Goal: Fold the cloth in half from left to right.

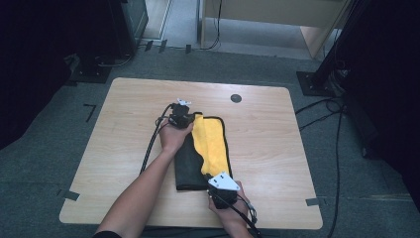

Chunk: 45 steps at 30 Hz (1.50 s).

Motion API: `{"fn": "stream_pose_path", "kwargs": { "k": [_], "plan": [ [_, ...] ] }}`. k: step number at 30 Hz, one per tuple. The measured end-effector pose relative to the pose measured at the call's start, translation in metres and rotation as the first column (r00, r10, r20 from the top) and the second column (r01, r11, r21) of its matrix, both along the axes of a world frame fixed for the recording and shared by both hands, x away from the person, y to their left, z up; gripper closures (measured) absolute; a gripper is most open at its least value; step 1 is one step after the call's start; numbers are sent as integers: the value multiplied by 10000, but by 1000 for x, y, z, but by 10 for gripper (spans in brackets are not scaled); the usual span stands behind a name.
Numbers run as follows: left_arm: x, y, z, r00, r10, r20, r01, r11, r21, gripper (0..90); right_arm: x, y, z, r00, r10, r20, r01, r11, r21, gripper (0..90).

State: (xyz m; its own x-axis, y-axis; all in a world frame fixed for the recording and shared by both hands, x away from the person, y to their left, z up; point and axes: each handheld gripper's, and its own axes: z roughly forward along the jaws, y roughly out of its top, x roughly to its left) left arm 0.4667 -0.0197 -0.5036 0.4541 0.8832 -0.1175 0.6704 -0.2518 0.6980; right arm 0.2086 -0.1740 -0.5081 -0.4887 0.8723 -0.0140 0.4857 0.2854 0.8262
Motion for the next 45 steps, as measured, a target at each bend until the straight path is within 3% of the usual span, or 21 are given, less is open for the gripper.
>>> {"fn": "stream_pose_path", "kwargs": {
  "k": [3,5,7,11,14,18,23,29,32,34,38,41,42,45],
  "plan": [
    [-2,5,-6,9999,-40,119,42,9998,-185,861,3,3,-4,9995,69,-308,-71,10000,-41,884],
    [-3,4,-6,9992,-221,319,218,9997,112,861,5,7,-7,9990,92,-437,-97,9999,-126,885],
    [-4,6,-6,9989,-273,376,268,9995,134,861,6,12,-9,9987,153,-494,-164,9996,-226,885],
    [-3,15,-8,9995,-170,254,178,9993,-319,861,8,22,-10,9980,291,-569,-308,9991,-288,887],
    [-3,21,-7,9989,-295,354,294,9996,26,861,8,35,-10,9976,430,-548,-448,9985,-320,888],
    [0,35,-7,9991,-193,373,193,9998,12,860,9,53,-11,9962,658,-564,-671,9975,-225,888],
    [3,51,-6,9989,-121,454,104,9993,360,861,12,78,-11,9934,943,-653,-949,9955,-65,889],
    [9,72,-6,9984,340,445,-359,9985,417,861,21,106,-11,9875,1308,-882,-1285,9912,318,889],
    [9,69,-3,9976,531,434,-564,9954,772,861,24,113,-10,9855,1415,-937,-1387,9897,359,889],
    [7,65,1,9973,498,542,-546,9944,910,861,22,111,-10,9866,1404,-835,-1366,9894,495,888],
    [3,54,13,9965,362,760,-397,9982,450,862,11,93,-2,9930,1131,-346,-1098,9902,865,887],
    [0,44,23,9956,225,906,-227,9997,15,862,2,75,2,9964,848,2,-845,9925,880,886],
    [0,38,25,9963,178,841,-170,9998,-104,862,-3,61,3,9984,563,-4,-560,9937,976,887],
    [-2,20,27,9972,-239,714,250,9996,-144,861,-6,48,2,9995,279,-175,-257,9930,1149,900]
  ]
}}
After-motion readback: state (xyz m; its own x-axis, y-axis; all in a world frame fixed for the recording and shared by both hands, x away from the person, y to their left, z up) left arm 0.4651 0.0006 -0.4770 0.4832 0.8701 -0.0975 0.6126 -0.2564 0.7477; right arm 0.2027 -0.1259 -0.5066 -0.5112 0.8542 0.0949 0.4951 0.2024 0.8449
